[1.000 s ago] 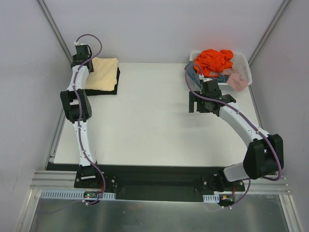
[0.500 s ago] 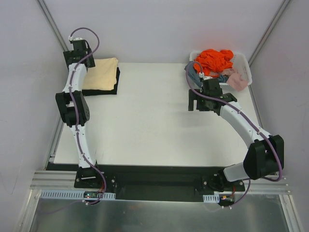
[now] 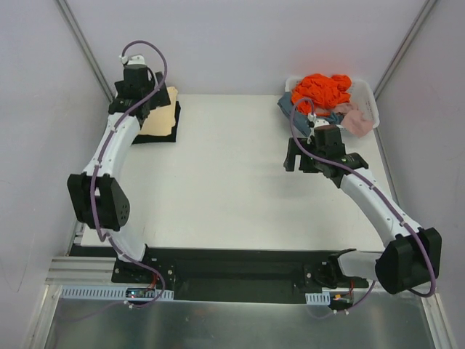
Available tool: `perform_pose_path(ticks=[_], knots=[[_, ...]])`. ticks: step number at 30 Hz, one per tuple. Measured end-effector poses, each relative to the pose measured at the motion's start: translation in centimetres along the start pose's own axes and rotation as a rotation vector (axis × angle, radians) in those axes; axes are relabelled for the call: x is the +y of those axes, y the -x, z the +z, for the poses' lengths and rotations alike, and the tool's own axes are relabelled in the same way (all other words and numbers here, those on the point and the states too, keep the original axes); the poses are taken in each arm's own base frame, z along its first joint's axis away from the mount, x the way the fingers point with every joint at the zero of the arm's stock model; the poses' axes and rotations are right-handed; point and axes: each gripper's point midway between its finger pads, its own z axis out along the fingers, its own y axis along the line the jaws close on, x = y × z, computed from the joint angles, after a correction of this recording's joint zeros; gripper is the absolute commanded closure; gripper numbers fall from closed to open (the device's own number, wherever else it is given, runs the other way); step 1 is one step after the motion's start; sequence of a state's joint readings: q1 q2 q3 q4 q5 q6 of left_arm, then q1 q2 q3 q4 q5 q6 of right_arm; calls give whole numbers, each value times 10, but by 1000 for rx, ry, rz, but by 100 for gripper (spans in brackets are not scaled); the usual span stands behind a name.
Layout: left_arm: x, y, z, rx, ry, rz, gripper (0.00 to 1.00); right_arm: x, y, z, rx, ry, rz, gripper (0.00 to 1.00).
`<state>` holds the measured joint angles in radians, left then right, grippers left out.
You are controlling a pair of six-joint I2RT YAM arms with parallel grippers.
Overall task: Fold and stack the t-shirts
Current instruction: Put the neatly folded tshirt into the corner of the board with the left arm
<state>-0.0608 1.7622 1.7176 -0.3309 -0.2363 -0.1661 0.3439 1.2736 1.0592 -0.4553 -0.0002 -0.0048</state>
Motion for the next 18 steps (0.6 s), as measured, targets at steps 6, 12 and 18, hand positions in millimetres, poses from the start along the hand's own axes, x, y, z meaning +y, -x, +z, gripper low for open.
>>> perform_pose_path(ticks=[6, 12, 18], knots=[[-24, -64, -85, 65, -135, -128, 1, -2, -25, -1, 12, 38, 39, 3], [-19, -144, -135, 158, -179, -218, 1, -9, -48, 0, 10, 46, 48, 3], [-28, -223, -164, 258, -239, -212, 1, -24, -72, 8, 0, 16, 66, 3]])
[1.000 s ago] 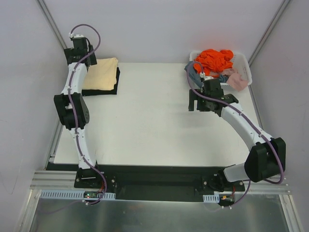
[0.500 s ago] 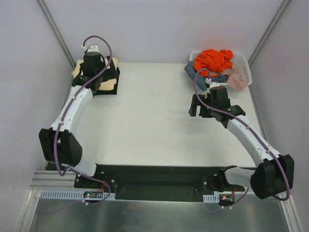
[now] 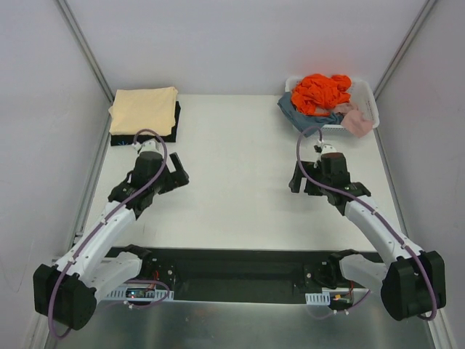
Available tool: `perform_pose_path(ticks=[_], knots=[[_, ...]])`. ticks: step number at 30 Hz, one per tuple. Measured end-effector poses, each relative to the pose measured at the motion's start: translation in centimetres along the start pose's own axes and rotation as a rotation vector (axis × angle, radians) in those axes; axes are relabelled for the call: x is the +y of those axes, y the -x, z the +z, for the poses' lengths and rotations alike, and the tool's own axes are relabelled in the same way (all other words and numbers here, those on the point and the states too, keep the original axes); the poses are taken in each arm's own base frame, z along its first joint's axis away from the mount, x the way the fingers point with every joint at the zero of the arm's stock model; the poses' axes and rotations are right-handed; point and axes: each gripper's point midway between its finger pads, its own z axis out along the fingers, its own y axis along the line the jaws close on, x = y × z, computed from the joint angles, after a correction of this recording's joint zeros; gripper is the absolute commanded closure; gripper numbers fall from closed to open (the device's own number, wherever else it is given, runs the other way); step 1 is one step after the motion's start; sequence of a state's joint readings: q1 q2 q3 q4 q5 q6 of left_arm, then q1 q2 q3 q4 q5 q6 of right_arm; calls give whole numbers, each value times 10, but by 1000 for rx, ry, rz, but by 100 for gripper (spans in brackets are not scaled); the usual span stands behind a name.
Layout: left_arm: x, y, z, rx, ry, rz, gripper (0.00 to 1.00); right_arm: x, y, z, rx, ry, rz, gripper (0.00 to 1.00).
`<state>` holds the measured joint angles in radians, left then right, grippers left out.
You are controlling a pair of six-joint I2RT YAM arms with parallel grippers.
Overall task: Fold and stack the t-shirts
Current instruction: Put the neatly folded tshirt into the corner of the board with the left arm
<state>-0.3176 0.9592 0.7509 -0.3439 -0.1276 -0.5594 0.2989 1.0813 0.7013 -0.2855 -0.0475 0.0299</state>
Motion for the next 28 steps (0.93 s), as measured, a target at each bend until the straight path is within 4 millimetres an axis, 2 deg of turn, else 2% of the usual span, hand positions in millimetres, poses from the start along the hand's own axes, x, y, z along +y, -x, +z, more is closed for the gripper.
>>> perform_pose_path(ticks=[4, 6, 8, 17, 28], knots=[[18, -42, 4, 55, 25, -4, 1, -14, -9, 0, -40, -29, 44, 3], [31, -55, 7, 66, 62, -5, 1, -18, -8, -2, -75, -38, 62, 3], [38, -59, 8, 66, 84, -3, 1, -20, -7, -4, -105, -40, 73, 3], [41, -36, 9, -48, 107, 14, 1, -8, 4, -10, -175, 30, 64, 3], [45, -32, 9, -69, 126, 28, 1, -12, 0, -11, -195, 21, 68, 3]])
